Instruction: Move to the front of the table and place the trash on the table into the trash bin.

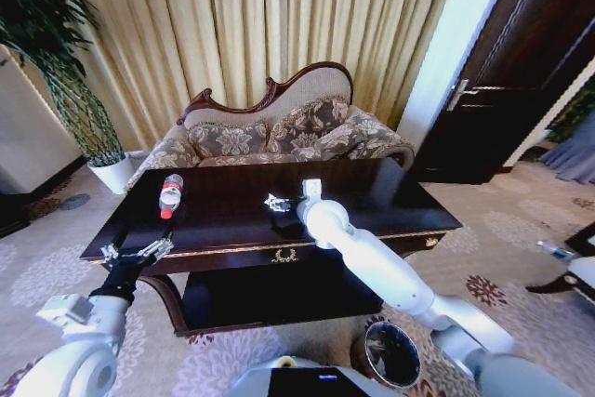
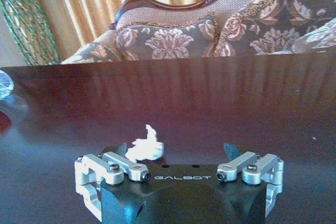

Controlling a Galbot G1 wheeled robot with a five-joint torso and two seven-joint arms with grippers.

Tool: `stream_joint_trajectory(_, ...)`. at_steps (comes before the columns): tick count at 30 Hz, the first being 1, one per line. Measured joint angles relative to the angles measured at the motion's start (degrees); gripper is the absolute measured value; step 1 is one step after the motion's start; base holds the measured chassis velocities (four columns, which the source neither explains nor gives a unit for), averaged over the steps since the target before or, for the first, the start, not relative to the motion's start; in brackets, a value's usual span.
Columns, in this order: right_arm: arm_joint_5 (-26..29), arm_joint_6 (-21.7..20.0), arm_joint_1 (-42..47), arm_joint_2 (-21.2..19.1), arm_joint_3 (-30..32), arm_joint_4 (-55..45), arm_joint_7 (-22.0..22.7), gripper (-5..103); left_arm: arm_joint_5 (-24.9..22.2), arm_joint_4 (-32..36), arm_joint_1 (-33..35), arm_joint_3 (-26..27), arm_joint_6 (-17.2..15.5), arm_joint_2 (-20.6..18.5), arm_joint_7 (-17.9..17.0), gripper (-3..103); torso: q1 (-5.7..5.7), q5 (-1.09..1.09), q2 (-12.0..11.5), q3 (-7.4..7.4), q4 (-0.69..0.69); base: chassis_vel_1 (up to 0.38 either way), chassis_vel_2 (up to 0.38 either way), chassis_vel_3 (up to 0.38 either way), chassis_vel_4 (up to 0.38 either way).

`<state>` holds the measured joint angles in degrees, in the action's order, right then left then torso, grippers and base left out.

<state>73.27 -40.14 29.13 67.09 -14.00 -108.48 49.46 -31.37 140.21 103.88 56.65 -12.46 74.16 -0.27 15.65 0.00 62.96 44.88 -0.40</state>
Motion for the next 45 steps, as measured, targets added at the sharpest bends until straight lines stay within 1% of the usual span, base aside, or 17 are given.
stream_joint_trajectory(4, 0.2, 0.0, -0.3, 0.2, 0.0, -0.2, 0.0, 100, 0.3, 0.0, 0.1, 0.0, 0.2, 0.2, 0.1, 100, 0.00, 0.00, 0.0, 0.00, 0.00, 0.000, 0.000, 0.000, 0.000)
stream_joint_trajectory(20, -1.7, 0.3, -0.3, 2.1, -0.2, 2.3, -0.5, 100, 0.7, 0.4, 0.3, -0.2, 0.3, 0.7, 0.3, 100, 0.00, 0.00, 0.0, 0.00, 0.00, 0.000, 0.000, 0.000, 0.000)
stream_joint_trajectory(33, -5.0, 0.6, 0.2, 2.7, -1.2, 4.5, -1.8, 100, 0.8, 0.5, 0.3, -0.1, 0.5, 0.8, 0.3, 100, 0.00, 0.00, 0.0, 0.00, 0.00, 0.000, 0.000, 0.000, 0.000)
stream_joint_trajectory(34, -5.3, 0.6, 0.1, 2.8, -1.3, 4.6, -1.8, 103, 0.8, 0.5, 0.3, -0.1, 0.5, 0.8, 0.3, 100, 0.00, 0.00, 0.0, 0.00, 0.00, 0.000, 0.000, 0.000, 0.000)
stream_joint_trajectory(36, -5.5, 0.6, 0.1, 2.8, -1.4, 4.7, -1.9, 103, 0.8, 0.5, 0.3, -0.1, 0.5, 0.8, 0.3, 100, 0.00, 0.00, 0.0, 0.00, 0.00, 0.000, 0.000, 0.000, 0.000)
stream_joint_trajectory(37, -6.0, 0.8, 0.0, 2.8, -1.5, 4.8, -2.0, 100, 0.7, 0.5, 0.3, 0.0, 0.6, 0.9, 0.3, 100, -0.01, 0.00, 0.0, 0.00, 0.00, 0.000, 0.000, 0.000, 0.000)
stream_joint_trajectory(38, -6.0, 0.8, 0.0, 2.8, -1.5, 4.8, -2.0, 100, 0.7, 0.5, 0.3, 0.0, 0.6, 0.9, 0.3, 100, -0.01, 0.00, 0.0, 0.00, 0.00, 0.000, 0.000, 0.000, 0.000)
stream_joint_trajectory(41, -6.8, 1.0, 0.1, 2.6, -1.8, 4.9, -2.2, 85, 0.7, 0.5, 0.3, 0.0, 0.7, 0.9, 0.4, 100, -0.01, 0.00, 0.0, 0.00, 0.00, 0.000, 0.000, 0.000, 0.000)
stream_joint_trajectory(42, -6.8, 1.0, 0.1, 2.6, -1.8, 4.9, -2.2, 85, 0.7, 0.5, 0.3, 0.0, 0.7, 0.9, 0.4, 100, -0.01, 0.00, 0.0, 0.00, 0.00, 0.000, 0.000, 0.000, 0.000)
stream_joint_trajectory(45, -7.1, 1.2, 0.2, 2.2, -1.9, 4.8, -2.4, 68, 0.7, 0.5, 0.3, -0.1, 0.8, 0.9, 0.4, 100, -0.01, 0.00, 0.0, 0.00, -0.01, 0.000, 0.000, 0.000, 0.000)
